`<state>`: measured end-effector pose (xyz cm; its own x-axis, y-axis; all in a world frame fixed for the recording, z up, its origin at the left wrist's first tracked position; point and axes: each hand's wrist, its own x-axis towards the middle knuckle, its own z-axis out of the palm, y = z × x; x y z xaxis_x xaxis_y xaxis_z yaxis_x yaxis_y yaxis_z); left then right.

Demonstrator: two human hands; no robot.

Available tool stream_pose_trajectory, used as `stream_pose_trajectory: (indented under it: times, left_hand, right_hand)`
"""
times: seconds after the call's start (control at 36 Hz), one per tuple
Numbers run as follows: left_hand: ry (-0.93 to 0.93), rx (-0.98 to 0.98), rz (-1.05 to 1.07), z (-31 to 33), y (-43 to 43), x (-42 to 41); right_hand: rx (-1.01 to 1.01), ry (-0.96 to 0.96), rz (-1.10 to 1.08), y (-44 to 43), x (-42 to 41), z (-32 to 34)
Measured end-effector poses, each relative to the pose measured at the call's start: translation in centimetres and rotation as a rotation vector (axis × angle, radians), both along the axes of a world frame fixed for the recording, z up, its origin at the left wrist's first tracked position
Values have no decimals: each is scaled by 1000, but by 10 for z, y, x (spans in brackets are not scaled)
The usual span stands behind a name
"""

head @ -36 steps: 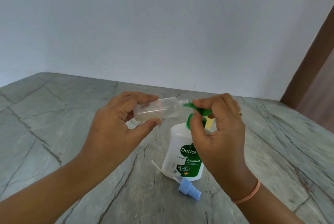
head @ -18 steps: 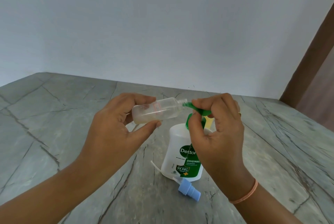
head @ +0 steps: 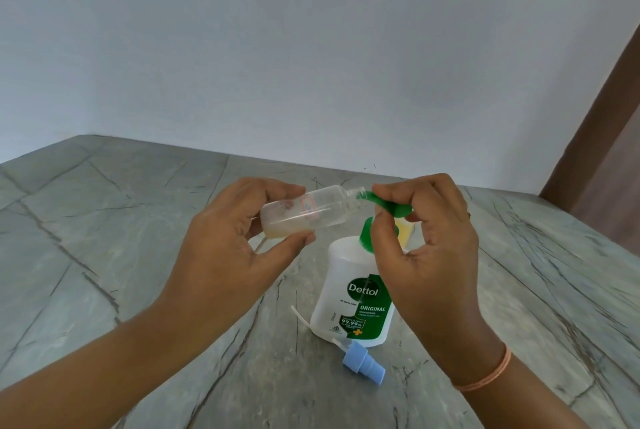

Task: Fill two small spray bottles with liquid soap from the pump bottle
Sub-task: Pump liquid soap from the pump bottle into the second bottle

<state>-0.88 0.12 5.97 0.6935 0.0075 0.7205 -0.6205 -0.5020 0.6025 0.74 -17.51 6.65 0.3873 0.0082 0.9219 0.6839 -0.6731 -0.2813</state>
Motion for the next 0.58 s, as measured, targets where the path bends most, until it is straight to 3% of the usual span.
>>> stream_pose_trajectory:
  times: [0.58]
  left_hand:
    - [50, 1, -11, 0, -1, -2]
  right_hand:
    - [-29, 30, -37, 1, -2, 6]
